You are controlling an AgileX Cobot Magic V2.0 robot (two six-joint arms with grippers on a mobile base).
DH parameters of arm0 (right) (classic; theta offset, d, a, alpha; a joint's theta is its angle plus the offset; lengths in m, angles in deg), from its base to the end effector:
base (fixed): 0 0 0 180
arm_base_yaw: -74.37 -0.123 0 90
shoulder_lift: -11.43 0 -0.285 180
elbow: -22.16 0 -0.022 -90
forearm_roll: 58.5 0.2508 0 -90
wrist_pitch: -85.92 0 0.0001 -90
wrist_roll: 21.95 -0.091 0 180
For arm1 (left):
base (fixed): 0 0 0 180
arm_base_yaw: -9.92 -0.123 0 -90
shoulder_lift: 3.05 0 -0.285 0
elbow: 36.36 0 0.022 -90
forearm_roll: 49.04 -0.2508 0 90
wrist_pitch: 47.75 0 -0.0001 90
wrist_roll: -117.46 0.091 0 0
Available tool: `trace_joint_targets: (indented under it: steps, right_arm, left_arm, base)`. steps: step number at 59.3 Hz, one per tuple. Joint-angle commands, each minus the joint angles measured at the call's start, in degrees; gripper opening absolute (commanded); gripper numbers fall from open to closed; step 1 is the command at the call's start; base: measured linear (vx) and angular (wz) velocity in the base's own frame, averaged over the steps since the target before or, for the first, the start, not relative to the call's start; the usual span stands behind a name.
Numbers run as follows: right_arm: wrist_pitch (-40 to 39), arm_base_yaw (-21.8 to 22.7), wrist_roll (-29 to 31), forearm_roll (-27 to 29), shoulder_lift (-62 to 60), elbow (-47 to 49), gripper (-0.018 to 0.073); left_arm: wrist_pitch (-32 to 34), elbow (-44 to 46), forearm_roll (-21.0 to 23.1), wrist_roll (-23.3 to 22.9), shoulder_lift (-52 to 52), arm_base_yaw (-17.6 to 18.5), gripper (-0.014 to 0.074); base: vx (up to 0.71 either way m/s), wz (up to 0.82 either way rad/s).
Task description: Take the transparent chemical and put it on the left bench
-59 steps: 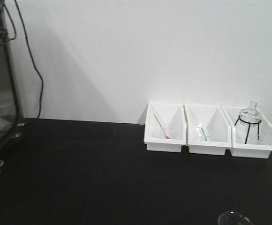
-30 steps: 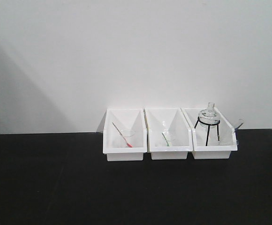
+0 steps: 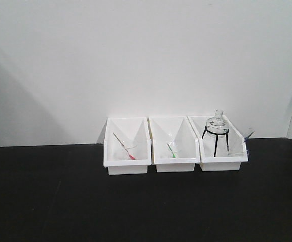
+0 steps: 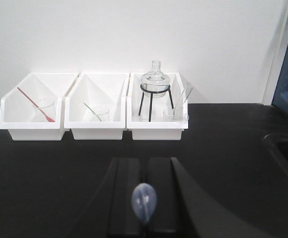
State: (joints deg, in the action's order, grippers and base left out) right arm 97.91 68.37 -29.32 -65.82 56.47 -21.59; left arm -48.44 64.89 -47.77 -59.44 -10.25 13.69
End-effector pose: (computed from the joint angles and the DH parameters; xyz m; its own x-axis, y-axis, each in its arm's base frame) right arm 0.1378 0.0120 0.3350 -0.1847 -0.0158 -0.9827 -0.0780 0.9970 -0.0013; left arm 0.0566 -0.0038 0.2036 0.0606 0.0280 -0.9978 0.0641 0.9974 0.0319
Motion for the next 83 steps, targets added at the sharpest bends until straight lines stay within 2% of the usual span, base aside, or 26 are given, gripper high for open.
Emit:
trace_joint_targets:
  steps: [1,6,15,18,23,30,38,44,63,71,76,83]
  right_arm:
    - [-5.4,0.3,0.1,-0.3,-0.1,2.0,-0.0003]
    - [-6.3,0.3,-1.0,2.8,-0.1,2.0,-0.0003]
    - [-13.6,0.3,-1.3,11.6,3.3,2.0,-0.0001]
    - [-14.9,0.2,-1.2,12.6,5.9,2.0,-0.0001]
    - [-15.4,-2.0,-1.2,12.3,11.0,2.0,-0.0001]
    - [-19.0,-11.0,2.0,8.6,18.1,2.0,-0.0001]
    - [-23.4,-17.5,2.8,7.6,24.2,2.0,0.0]
    - [-22.5,-19.2,2.8,7.3,27.0,2.0,0.0]
    - [-19.8,-19.1,3.3,7.0,32.5,2.0,0.0014]
    - [-20.8,-19.1,3.3,6.9,34.5,2.0,0.0086]
    - [-21.0,-19.1,3.3,6.9,35.2,2.0,0.0174]
    - [-21.5,-19.1,3.3,6.9,35.5,2.0,0.0341]
  left_arm:
    - [4.5,-0.9,0.0,-0.4,1.1,0.1,-0.0003]
    - [4.5,-0.9,0.0,-0.4,1.1,0.1,-0.0003]
    - [4.5,-0.9,0.0,-0.4,1.1,0.1,-0.0003]
    - [4.5,-0.9,0.0,-0.4,1.1,0.1,-0.0003]
    - [4.5,-0.9,0.0,-0.4,1.1,0.1,-0.0003]
    - [4.5,-0.9,0.0,-0.4,1.1,0.1,-0.0003]
    - [4.5,-0.9,0.0,-0.4,1.1,0.1,-0.0003]
    - [4.5,-0.9,0.0,-0.4,1.1,0.1,-0.0003]
    - [4.5,-0.9,0.0,-0.4,1.1,0.1,-0.0003]
    - [4.5,-0.9,0.0,-0.4,1.1,0.1,-0.0003]
    - [4.5,-0.9,0.0,-0.4,1.1,0.1,-0.0003]
    - [4.5,-0.9,0.0,-0.4,1.1,0.1,-0.0003]
  base:
    - [0.0,0.02]
    - [0.0,0.01]
    - [0.0,0.0]
    - [0.0,0.0]
    - [0.0,0.0]
    - [0.0,0.0]
    - [0.0,0.0]
    - [0.0,0.0]
    - [0.0,0.0]
    - [0.0,0.0]
    - [0.0,0.0]
    - [0.0,0.0]
